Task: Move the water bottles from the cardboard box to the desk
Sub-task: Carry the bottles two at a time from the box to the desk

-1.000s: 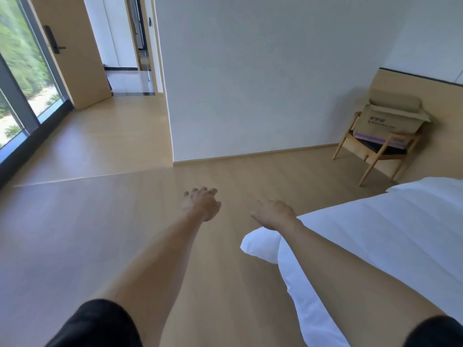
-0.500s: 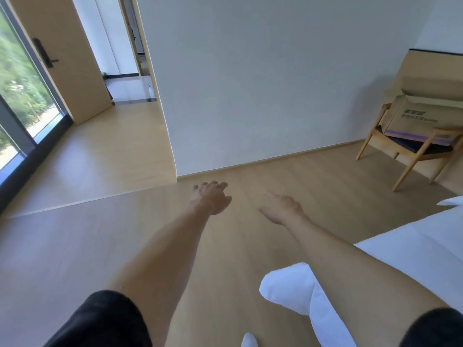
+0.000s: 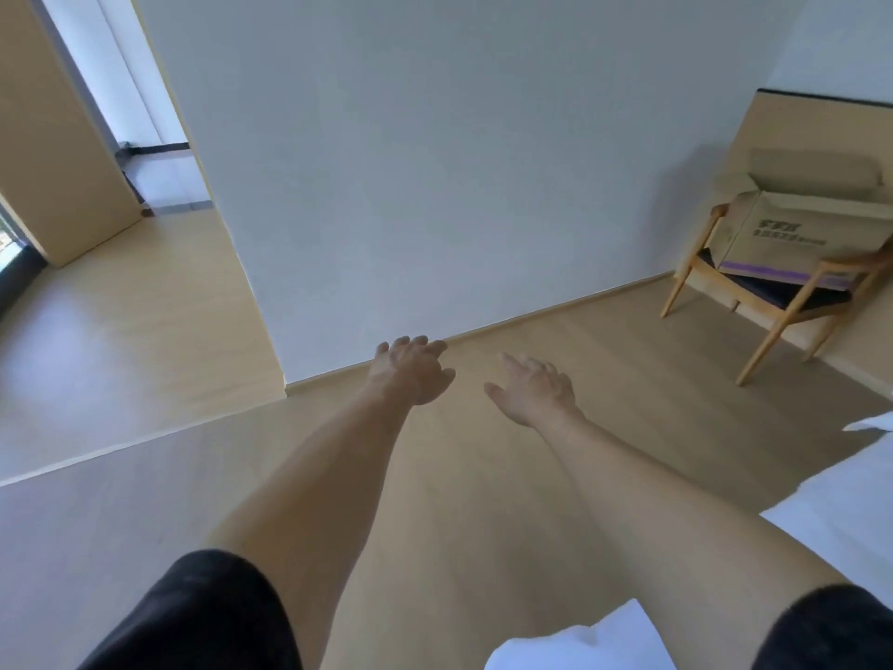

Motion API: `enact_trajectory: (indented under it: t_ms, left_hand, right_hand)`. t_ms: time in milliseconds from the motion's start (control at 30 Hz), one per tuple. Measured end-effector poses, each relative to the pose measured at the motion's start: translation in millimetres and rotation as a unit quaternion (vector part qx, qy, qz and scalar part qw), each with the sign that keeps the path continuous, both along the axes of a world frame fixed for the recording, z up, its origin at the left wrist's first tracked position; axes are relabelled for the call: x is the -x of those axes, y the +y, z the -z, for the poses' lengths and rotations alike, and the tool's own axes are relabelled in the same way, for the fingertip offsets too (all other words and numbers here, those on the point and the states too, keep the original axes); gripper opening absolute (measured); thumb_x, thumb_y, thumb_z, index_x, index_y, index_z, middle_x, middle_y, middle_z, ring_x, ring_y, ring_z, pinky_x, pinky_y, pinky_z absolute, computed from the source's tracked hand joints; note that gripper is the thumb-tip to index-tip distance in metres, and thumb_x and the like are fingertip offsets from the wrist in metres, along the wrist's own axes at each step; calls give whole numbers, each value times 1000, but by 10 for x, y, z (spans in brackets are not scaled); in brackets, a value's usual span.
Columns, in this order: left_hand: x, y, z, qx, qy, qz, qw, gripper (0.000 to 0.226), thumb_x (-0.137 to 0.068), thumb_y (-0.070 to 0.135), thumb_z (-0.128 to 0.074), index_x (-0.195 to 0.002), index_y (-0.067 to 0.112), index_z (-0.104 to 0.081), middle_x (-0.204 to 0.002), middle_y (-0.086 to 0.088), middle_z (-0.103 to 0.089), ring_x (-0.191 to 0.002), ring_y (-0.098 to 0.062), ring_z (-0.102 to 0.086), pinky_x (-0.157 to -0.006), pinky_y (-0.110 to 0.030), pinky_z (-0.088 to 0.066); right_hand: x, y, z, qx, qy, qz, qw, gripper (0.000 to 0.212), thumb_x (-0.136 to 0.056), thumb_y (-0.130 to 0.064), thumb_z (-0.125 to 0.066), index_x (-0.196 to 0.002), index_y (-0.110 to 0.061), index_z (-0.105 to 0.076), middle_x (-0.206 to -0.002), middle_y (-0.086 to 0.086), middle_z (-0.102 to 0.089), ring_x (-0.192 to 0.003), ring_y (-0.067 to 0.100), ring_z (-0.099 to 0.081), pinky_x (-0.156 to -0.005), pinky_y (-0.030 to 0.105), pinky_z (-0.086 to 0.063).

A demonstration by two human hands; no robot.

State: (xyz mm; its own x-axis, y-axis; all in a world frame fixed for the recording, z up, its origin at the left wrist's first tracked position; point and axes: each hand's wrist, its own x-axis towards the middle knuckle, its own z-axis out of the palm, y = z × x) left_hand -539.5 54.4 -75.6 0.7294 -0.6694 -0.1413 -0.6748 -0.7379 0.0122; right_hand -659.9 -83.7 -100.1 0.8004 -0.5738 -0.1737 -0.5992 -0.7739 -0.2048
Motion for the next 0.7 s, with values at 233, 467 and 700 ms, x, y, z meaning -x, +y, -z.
enact_trajectory:
  t_ms: [233,467,700]
  left_hand:
    - [-645,-1538,141,21,3,128,992,56,-101,54,-36,-153,34,-34,-153,4,-42,-143,-22,-35,-116,-42,-27]
    - [-1331,-3076,9,32,9,247,968,56,-101,54,-36,-154,34,-33,-152,2,-43,-142,-24,-37,-114,-42,-28]
    - [-1515,-4346,-88,23,33,347,937,56,-102,53,-37,-154,33,-33,-155,-1,-41,-142,-25,-37,-114,-44,-28]
  right_hand:
    - [-367,-1181,13,11,4,102,995,66,-98,-61,-38,-156,-34,-24,-158,7,-36,-147,28,-29,-117,48,-25]
    - [-804,-2316,-200,14,43,229,972,65,-100,-60,-37,-157,-33,-25,-160,6,-35,-148,28,-29,-115,48,-26]
    - [-899,-3090,-388,8,38,322,946,66,-101,-59,-39,-159,-32,-23,-162,7,-33,-149,29,-28,-119,49,-26]
